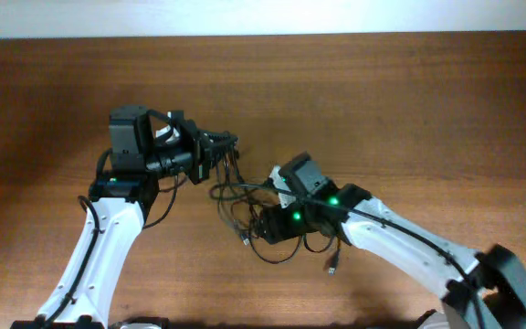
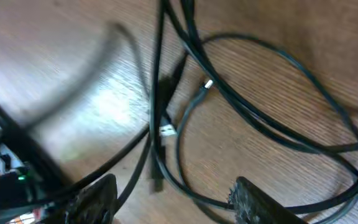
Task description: Untangle cables
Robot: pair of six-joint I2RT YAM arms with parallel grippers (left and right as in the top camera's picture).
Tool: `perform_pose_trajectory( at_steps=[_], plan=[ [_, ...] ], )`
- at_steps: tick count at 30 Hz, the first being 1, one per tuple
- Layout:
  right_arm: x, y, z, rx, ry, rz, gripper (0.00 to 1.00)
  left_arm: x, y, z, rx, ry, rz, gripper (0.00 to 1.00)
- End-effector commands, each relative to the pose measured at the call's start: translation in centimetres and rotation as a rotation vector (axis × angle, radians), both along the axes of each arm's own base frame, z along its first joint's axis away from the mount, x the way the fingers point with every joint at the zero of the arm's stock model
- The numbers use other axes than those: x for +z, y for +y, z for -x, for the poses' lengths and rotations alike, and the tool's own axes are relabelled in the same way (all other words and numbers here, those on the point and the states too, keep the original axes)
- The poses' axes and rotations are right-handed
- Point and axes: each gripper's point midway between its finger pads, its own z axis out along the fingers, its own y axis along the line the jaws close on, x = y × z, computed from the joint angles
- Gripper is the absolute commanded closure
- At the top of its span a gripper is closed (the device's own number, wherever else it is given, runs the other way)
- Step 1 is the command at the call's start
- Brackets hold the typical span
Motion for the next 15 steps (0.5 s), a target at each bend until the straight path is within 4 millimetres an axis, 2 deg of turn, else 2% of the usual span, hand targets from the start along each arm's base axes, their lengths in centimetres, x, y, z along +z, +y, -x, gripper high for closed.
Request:
perform_pose_trajectory(
  at_steps=[1, 2, 4, 5, 6, 7, 9, 11, 12, 14, 15],
  plan=[
    [-3.5, -0.2, 0.6, 0.026, 0.064, 0.066, 0.4, 2.2, -0.1, -0.8, 0.039, 0.033, 0.102, 0.99],
    [-4.0, 0.2, 1.4, 0.08, 0.094, 0.045, 0.41, 2.6, 0.1, -1.4, 0.072, 0.031, 0.115, 0.98],
    [-4.0, 0.4, 2.4, 0.133, 0.121, 0.022, 0.82, 2.8, 0.6, -2.1, 0.109, -0.002, 0.1, 0.99],
    [-4.1, -0.1, 2.9, 0.137, 0.144, 0.039, 0.96, 2.7, 0.8, -2.3, 0.131, 0.016, 0.106, 0.98],
    [-4.4, -0.8, 3.8, 0.174, 0.162, 0.066, 0.96, 2.6, 1.0, -2.6, 0.16, 0.032, 0.109, 0.97],
    [-5.1, -2.4, 3.9, 0.159, 0.168, 0.145, 0.96, 2.5, 1.2, -2.8, 0.173, 0.031, 0.103, 0.98],
    [-6.4, -6.7, 2.2, -0.046, 0.201, 0.324, 0.96, 2.5, 1.2, -2.8, 0.173, 0.03, 0.102, 0.99],
    [-6.3, -11.4, 0.0, -0.213, 0.254, 0.372, 0.96, 2.6, 1.3, -2.9, 0.18, 0.022, 0.1, 0.96],
    [-6.2, -13.0, -0.8, -0.268, 0.256, 0.39, 0.96, 2.7, 1.7, -3.2, 0.184, -0.01, 0.083, 0.97],
    [-5.5, -18.4, -3.1, -0.419, 0.272, 0.383, 0.96, 3.8, 3.5, -4.2, 0.169, -0.222, -0.027, 0.99],
    [-4.8, -19.6, -3.8, -0.428, 0.262, 0.329, 0.96, 4.0, 4.3, -4.4, 0.148, -0.332, -0.104, 1.0]
  ],
)
